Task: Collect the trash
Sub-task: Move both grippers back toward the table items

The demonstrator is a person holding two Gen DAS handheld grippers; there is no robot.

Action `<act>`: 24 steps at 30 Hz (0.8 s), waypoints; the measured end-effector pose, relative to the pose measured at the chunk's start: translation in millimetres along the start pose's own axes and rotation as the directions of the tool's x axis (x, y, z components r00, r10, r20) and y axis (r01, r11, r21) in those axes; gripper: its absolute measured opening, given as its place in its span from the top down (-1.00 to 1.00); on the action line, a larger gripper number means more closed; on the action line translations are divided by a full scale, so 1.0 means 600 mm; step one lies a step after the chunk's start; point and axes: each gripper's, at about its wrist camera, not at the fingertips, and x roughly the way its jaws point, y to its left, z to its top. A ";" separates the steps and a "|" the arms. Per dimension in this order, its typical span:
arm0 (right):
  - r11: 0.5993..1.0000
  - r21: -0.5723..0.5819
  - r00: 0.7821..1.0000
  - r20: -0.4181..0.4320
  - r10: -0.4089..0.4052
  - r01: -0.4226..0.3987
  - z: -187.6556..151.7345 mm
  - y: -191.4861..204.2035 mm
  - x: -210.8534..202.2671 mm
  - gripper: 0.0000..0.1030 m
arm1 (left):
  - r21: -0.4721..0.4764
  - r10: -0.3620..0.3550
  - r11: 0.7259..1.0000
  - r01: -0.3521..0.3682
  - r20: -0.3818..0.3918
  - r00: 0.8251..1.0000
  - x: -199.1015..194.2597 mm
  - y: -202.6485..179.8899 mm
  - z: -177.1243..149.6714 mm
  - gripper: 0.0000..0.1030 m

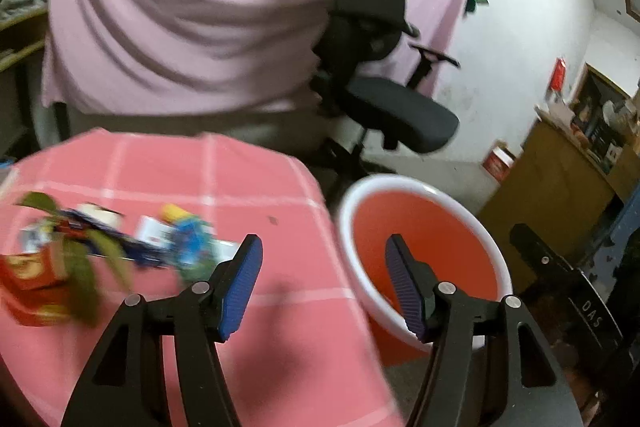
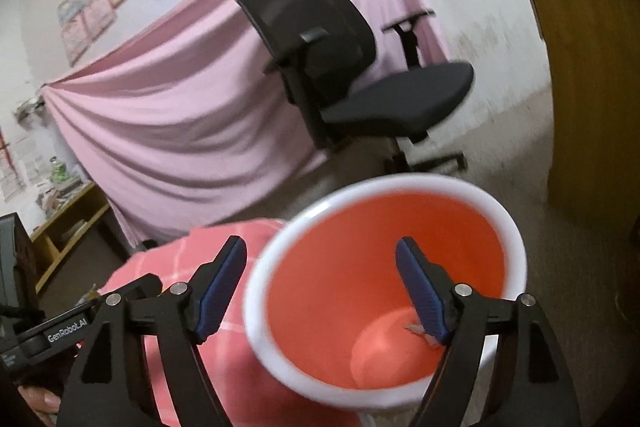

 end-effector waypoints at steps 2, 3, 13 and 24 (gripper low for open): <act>1.000 -0.022 1.000 0.028 0.012 -0.011 0.001 0.020 -0.004 -0.61 | -0.006 0.032 0.999 -0.032 0.058 0.998 -0.025 0.015 -0.002 -0.30; 0.999 -0.033 0.999 0.047 0.024 -0.023 0.001 0.031 -0.007 -0.64 | -0.012 0.054 0.999 -0.053 0.102 0.993 -0.045 0.026 -0.004 -0.39; 0.974 -0.133 0.961 0.183 0.206 -0.183 -0.003 0.138 -0.030 -1.00 | -0.038 0.184 0.982 -0.183 0.352 0.918 -0.172 0.112 -0.037 -0.98; 0.921 -0.332 0.919 0.259 0.297 -0.204 -0.041 0.244 -0.058 -1.00 | -0.100 0.303 0.952 -0.289 0.434 0.848 -0.248 0.198 -0.087 -0.98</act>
